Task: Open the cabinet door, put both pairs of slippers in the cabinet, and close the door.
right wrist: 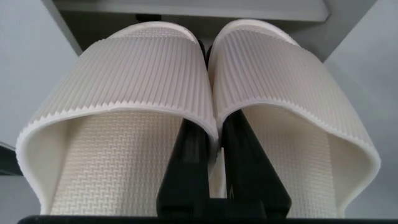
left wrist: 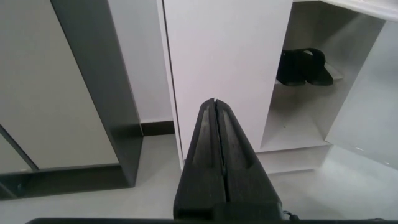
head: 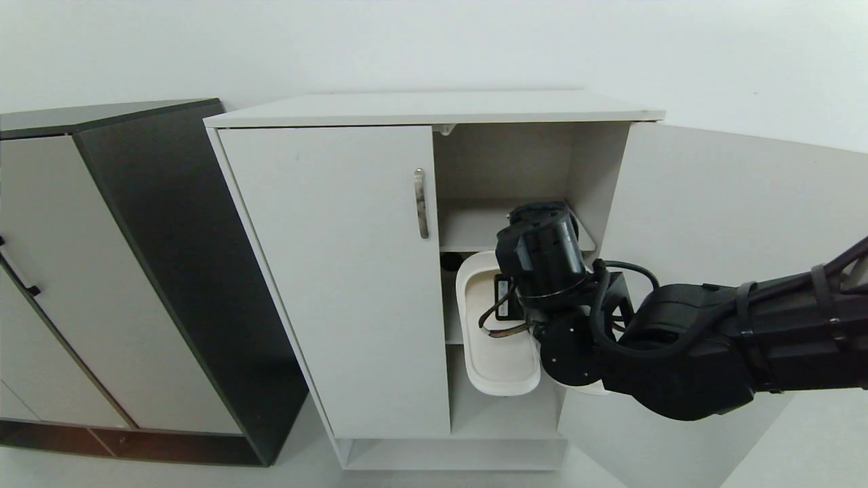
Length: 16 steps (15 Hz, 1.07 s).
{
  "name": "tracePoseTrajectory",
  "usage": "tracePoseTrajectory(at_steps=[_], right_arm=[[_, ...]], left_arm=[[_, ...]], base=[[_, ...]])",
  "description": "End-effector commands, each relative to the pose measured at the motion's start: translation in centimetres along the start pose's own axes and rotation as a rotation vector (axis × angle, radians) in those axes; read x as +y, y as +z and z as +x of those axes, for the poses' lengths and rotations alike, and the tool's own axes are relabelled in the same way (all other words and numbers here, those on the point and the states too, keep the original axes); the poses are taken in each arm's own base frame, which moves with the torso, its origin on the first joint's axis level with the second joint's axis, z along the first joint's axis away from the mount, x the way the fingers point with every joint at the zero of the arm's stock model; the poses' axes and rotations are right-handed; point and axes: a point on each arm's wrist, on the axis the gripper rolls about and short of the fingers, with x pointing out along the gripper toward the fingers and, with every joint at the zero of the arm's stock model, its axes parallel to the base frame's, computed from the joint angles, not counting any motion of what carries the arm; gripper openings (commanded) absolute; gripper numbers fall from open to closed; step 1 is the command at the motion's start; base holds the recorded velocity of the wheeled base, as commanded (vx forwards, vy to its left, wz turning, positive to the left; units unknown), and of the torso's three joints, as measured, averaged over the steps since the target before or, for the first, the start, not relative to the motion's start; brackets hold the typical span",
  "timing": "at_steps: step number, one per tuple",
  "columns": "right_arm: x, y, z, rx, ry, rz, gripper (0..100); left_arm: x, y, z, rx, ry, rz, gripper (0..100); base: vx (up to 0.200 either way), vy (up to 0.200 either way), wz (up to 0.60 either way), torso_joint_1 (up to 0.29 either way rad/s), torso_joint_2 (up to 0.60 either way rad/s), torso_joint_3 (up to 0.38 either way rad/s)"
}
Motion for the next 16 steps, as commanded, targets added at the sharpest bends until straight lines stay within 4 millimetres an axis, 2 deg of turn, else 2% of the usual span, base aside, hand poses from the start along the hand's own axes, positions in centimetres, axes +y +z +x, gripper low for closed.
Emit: tracePoseTrajectory(at_steps=[1,8,16], right_arm=[[-0.19,0.63,-0.38,-0.017,0.005,0.010,0],[-0.07,1.07,-0.32,-0.054,0.012,0.004,0],[-0.26,0.93,-0.21,-0.051,0.007,-0.004,0]], left_arm=[[0.00,0.00,0.00,0.000,0.000,0.000,0],[0.00,0.00,0.00,0.000,0.000,0.000,0],[0.00,0.00,0.00,0.000,0.000,0.000,0]], base=[[0.000,0.000,0.00,0.000,0.00,0.000],[0.000,0.000,0.00,0.000,0.00,0.000],[0.200,0.000,0.00,0.001,0.00,0.004]])
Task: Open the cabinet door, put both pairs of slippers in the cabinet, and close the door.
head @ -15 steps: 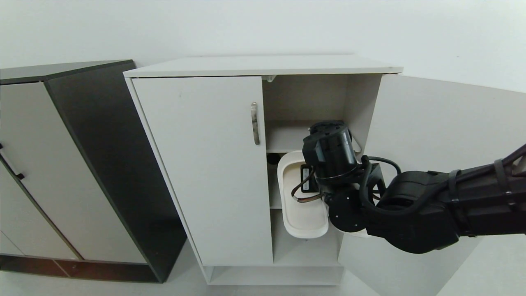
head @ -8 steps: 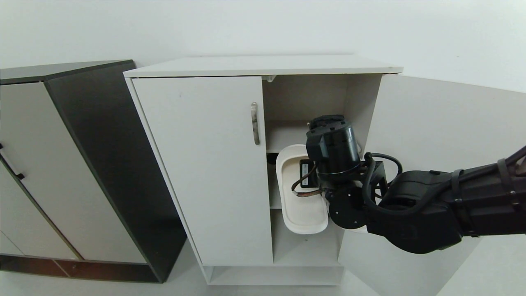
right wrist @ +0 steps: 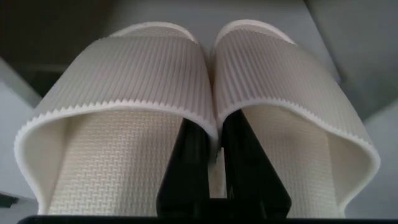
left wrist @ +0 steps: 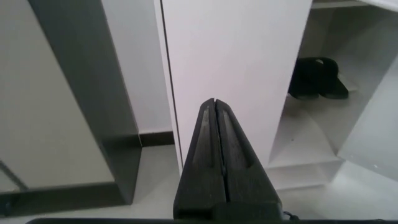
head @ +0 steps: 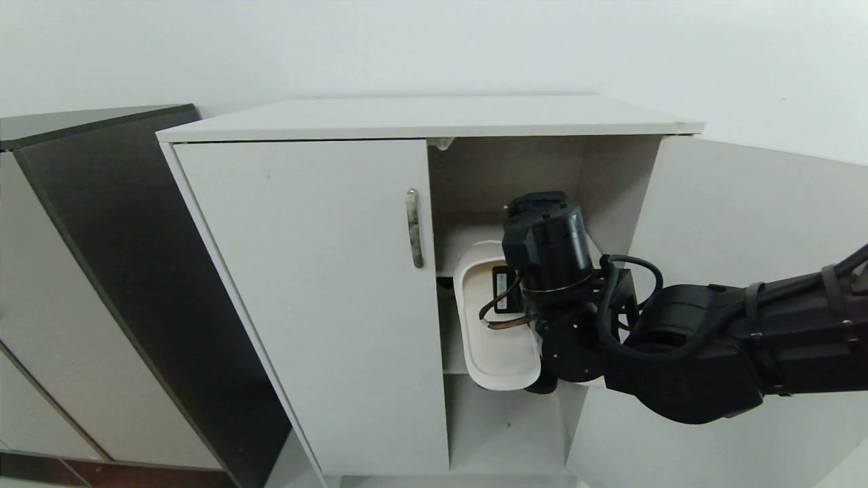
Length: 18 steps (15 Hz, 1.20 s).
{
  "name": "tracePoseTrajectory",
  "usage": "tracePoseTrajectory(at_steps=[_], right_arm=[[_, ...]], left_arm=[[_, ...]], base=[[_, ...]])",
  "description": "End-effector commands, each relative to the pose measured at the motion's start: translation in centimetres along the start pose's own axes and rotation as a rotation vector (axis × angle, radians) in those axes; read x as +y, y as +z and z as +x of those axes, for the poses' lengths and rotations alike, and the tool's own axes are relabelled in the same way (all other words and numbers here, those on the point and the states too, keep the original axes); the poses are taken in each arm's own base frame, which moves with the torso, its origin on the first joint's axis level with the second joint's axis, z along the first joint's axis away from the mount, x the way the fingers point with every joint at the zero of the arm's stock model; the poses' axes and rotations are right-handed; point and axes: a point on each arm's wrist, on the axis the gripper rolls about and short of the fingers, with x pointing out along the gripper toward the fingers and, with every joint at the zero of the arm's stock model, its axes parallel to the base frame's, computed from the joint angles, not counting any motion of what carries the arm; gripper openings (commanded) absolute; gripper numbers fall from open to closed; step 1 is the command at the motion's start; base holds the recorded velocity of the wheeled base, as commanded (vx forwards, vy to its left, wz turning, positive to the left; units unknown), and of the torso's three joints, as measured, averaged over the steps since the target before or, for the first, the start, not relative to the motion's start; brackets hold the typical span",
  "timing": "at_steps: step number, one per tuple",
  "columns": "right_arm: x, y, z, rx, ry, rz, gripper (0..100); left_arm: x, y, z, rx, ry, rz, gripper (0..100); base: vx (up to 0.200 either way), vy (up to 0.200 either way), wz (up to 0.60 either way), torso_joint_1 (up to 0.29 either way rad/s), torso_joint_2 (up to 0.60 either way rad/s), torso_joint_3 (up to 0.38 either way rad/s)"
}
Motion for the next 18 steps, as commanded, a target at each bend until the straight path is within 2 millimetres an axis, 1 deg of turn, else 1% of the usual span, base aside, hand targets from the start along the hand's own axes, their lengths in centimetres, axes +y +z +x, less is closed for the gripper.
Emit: tracePoseTrajectory(at_steps=[1,3,6,10,12,13,16,18], right_arm=[[-0.1,0.2,0.0,-0.004,-0.002,0.006,0],[-0.3,0.0,0.2,-0.005,-0.008,0.008,0],[-0.6,-0.1,1.1,-0.030,-0.025,0.014,0],[-1.0,-0.4,3.3,-0.056,-0.033,-0.036,0],[-1.4,0.1,4.8,-0.071,-0.015,-0.046,0],[-1.6,0.5,5.9,-0.081,-0.030,-0.034,0],[-1.4,1.6,7.0,-0.061,-0.017,-0.043,0],[-1.4,2.7,8.1,-0.056,-0.028,-0.035,0]], left_arm=[[0.0,0.0,0.0,-0.001,0.001,0.002,0],[0.0,0.0,0.0,-0.001,0.001,0.000,0],[0.0,0.0,0.0,-0.001,0.001,0.000,0],[0.0,0.0,0.0,-0.001,0.001,0.002,0],[0.0,0.0,0.0,-0.001,0.001,0.002,0],[0.0,0.0,0.0,-0.001,0.001,0.002,0],[0.0,0.0,0.0,-0.001,0.001,0.002,0],[0.0,0.0,0.0,-0.001,0.001,0.002,0]], base=[[0.200,0.000,0.00,0.002,0.00,0.002],[0.200,0.000,0.00,0.002,0.00,-0.002],[0.000,0.000,0.00,0.000,0.00,0.000],[0.000,0.000,0.00,0.000,0.00,0.000],[0.000,0.000,0.00,0.000,0.00,0.000],[0.000,0.000,0.00,0.000,0.00,0.000],[0.000,0.000,0.00,0.000,0.00,0.000],[0.000,0.000,0.00,0.000,0.00,0.000]])
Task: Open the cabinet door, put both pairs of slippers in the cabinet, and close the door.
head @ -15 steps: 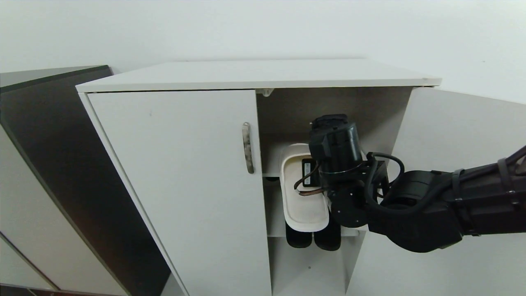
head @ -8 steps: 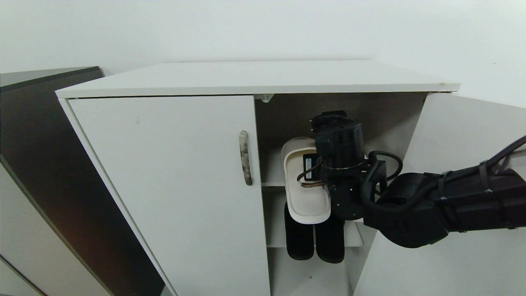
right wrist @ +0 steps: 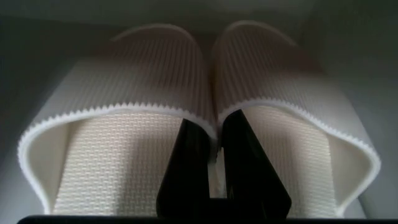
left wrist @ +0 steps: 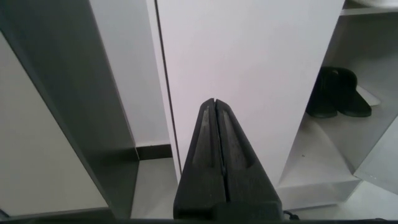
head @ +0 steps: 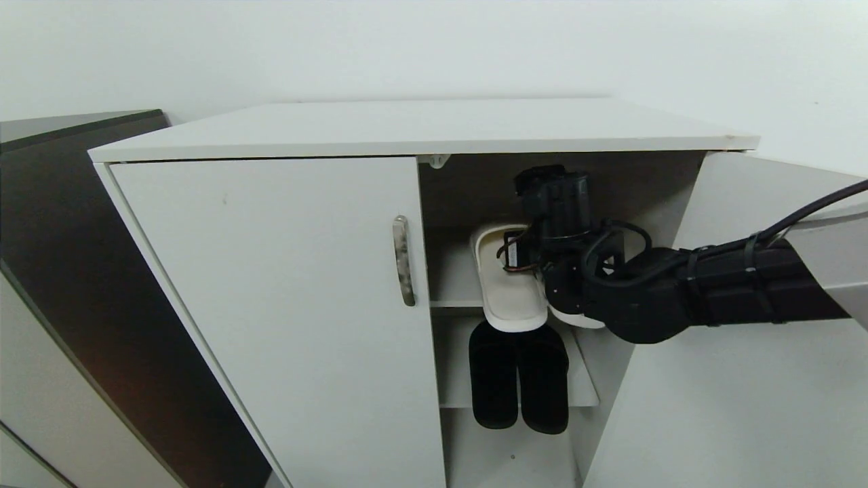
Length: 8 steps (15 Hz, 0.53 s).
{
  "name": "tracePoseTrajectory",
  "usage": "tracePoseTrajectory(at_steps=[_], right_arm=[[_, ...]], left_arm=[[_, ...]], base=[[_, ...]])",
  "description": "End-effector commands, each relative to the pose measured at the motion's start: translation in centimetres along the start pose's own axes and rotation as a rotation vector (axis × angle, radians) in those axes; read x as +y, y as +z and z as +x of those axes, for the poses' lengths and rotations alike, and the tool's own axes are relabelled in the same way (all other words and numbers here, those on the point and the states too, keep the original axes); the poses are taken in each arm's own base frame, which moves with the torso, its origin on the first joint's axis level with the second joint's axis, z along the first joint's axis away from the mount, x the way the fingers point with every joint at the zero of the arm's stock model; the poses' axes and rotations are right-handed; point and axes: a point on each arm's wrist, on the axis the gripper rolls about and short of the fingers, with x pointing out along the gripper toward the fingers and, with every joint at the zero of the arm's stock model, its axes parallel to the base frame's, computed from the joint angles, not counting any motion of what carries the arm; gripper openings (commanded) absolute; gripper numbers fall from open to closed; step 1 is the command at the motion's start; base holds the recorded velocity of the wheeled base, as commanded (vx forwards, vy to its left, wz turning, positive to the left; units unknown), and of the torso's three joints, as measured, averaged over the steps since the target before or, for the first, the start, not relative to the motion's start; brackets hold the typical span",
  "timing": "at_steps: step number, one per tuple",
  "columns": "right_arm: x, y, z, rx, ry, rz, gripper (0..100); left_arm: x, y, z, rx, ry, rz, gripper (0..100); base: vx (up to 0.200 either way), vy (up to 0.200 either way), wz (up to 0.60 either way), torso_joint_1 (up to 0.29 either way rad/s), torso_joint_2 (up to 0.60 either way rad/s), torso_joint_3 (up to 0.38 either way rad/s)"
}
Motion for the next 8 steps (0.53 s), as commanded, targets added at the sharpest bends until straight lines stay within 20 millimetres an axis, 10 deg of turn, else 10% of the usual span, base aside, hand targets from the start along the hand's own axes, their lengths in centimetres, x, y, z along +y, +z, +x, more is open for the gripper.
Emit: tracePoseTrajectory(at_steps=[1,8], right_arm=[[0.0,0.6,1.6,0.000,-0.019,0.010,0],[0.3,1.0,4.2,0.032,-0.049,-0.011,0]], left_arm=[[0.0,0.0,0.0,0.000,0.000,0.000,0],[0.0,0.0,0.0,0.000,0.000,0.000,0]], base=[[0.000,0.000,0.00,0.000,0.00,0.000],[0.000,0.000,0.00,0.000,0.00,0.000]])
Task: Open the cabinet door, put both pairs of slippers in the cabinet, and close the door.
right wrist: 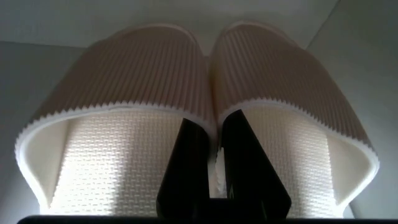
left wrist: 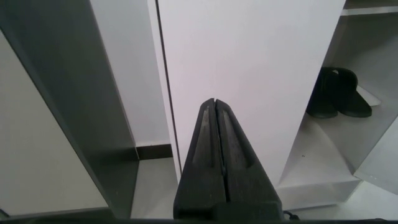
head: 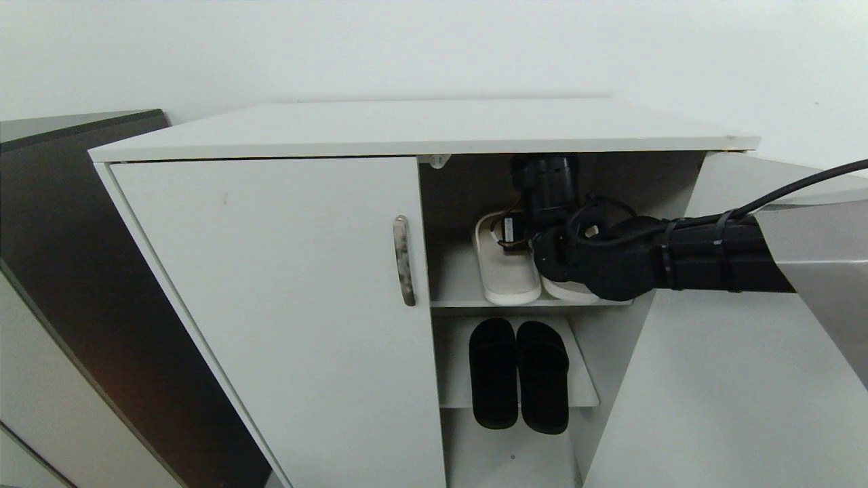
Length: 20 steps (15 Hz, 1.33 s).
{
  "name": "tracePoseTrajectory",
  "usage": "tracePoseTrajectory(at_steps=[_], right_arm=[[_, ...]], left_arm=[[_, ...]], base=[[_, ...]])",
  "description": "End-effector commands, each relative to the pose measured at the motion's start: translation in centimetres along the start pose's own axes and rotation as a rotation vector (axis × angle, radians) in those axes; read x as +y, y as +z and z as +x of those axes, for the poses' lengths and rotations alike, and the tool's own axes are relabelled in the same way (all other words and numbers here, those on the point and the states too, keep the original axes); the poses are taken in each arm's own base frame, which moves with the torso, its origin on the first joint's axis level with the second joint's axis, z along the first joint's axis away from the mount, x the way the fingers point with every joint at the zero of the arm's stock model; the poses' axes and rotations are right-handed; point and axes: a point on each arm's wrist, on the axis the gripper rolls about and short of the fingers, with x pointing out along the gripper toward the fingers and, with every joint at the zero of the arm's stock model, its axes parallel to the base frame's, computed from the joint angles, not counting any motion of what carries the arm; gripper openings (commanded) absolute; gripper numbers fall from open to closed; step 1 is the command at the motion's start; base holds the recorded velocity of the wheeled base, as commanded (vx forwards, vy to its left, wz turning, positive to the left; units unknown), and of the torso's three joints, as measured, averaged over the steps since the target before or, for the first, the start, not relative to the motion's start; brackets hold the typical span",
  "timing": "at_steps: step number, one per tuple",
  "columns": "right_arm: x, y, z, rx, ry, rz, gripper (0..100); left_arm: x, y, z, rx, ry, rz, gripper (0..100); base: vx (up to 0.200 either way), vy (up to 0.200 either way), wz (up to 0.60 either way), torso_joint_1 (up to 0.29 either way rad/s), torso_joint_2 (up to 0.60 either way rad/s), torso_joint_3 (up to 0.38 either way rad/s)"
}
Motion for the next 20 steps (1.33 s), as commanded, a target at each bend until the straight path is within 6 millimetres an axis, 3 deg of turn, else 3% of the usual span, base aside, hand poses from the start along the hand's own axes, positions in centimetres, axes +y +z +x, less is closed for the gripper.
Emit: tracePoseTrajectory(at_steps=[1,20], right_arm=[[0.34,-0.83,1.09,0.011,-0.009,-0.008,0],[0.62,-1.67,1.50,0.028,-0.004,-0.009,0]], left_arm=[[0.00,0.00,0.00,0.000,0.000,0.001,0],[0.00,0.00,0.00,0.000,0.000,-0.001,0]], base=[[0.000,0.000,0.00,0.000,0.00,0.000],[0.000,0.000,0.00,0.000,0.00,0.000]])
